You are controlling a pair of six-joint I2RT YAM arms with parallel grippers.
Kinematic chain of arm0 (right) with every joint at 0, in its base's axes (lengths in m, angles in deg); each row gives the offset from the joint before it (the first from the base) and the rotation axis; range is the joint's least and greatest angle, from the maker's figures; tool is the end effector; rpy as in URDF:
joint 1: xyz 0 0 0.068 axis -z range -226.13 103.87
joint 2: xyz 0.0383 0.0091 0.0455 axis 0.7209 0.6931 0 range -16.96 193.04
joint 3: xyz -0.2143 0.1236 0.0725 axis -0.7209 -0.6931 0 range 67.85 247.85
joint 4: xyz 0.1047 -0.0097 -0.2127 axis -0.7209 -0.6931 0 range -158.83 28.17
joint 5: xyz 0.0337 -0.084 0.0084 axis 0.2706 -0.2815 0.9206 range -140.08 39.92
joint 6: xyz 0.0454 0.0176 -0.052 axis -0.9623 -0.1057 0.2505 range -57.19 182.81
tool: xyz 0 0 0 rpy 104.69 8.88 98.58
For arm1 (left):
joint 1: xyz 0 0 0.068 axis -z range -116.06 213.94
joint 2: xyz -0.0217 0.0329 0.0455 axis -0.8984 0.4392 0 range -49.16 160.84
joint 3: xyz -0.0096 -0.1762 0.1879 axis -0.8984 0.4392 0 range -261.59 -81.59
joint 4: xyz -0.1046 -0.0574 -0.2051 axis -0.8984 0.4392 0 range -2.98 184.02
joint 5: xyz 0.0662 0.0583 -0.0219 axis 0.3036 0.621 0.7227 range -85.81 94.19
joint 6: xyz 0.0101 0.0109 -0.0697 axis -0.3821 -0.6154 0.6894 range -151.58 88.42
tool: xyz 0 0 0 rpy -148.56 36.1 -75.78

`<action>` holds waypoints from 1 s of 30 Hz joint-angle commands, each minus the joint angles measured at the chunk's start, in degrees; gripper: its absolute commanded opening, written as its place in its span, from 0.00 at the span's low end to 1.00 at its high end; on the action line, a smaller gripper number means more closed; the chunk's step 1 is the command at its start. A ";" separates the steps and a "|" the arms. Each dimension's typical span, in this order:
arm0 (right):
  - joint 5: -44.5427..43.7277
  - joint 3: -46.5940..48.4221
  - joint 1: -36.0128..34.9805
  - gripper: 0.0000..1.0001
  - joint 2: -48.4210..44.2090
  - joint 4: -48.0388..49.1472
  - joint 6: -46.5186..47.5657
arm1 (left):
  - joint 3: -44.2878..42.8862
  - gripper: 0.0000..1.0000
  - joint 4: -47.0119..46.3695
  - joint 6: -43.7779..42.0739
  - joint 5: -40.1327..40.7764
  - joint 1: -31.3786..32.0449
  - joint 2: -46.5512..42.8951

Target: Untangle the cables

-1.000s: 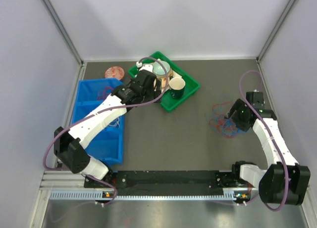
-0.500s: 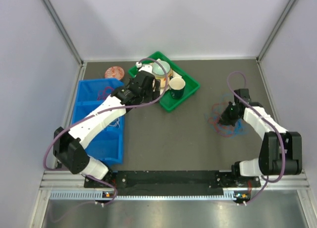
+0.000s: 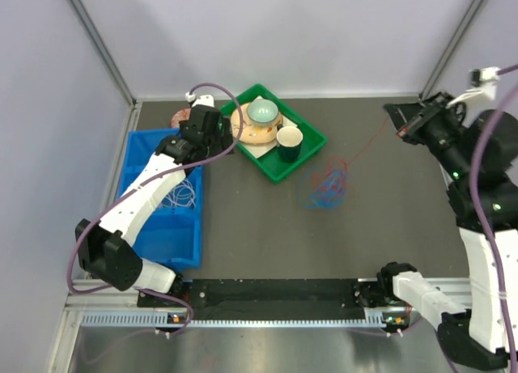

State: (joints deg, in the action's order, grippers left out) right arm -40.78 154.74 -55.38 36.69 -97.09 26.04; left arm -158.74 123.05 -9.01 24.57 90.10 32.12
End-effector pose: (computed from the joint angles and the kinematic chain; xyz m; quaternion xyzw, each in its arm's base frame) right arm 0.1512 0.0342 0.4791 0.1159 0.7099 0.3243 0.6144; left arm 0.2815 -0.1154 0.3199 -0.0466 0.8945 -0.0249 0.4440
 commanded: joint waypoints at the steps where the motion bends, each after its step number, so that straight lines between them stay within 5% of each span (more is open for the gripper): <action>1: 0.63 6.71 -0.24 0.00 -0.12 -3.32 1.80 | -3.10 0.89 -1.75 -0.59 -0.25 -2.33 0.55; 5: 4.23 3.56 -0.24 0.00 -0.03 -3.32 0.92 | -4.24 0.90 -2.10 -0.16 -1.57 -2.86 1.52; 14: 6.84 -27.38 -0.15 0.00 5.56 -3.58 0.48 | -4.59 0.94 -2.02 -0.06 -12.63 -3.04 4.24; 15: 8.35 -28.26 -0.23 0.07 6.46 -3.67 -0.22 | -4.86 0.96 -1.32 -0.59 -14.39 -3.04 4.59; 18: 7.94 -28.62 -0.32 0.61 8.05 -3.76 -0.58 | -4.42 0.98 -1.84 -1.82 -21.86 -2.95 5.38; 19: 6.01 -28.10 -0.93 0.64 8.23 -4.89 0.46 | -4.16 0.98 -1.93 -1.65 -23.96 -2.86 5.56; 23: -7.09 -24.23 -3.93 0.65 10.51 -13.50 6.45 | -3.19 0.97 -2.72 -0.86 -26.09 -2.77 5.82; 26: -5.88 -27.12 -4.19 0.55 9.20 -14.66 5.23 | -3.10 0.97 -2.63 -0.86 -26.53 -2.86 6.26; 27: -5.52 -29.48 -4.36 0.43 8.06 -14.66 4.87 | -3.10 0.97 -2.63 -1.03 -26.71 -2.77 6.35; 30: -3.51 -33.62 -5.59 0.40 6.83 -14.66 2.68 | -3.10 0.97 -2.63 -0.77 -26.97 -2.60 6.62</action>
State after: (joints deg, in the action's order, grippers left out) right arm -44.37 125.56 -59.05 46.17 -109.18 30.10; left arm -161.01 122.97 -9.47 -0.13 87.28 38.33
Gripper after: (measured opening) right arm 0.415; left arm 0.972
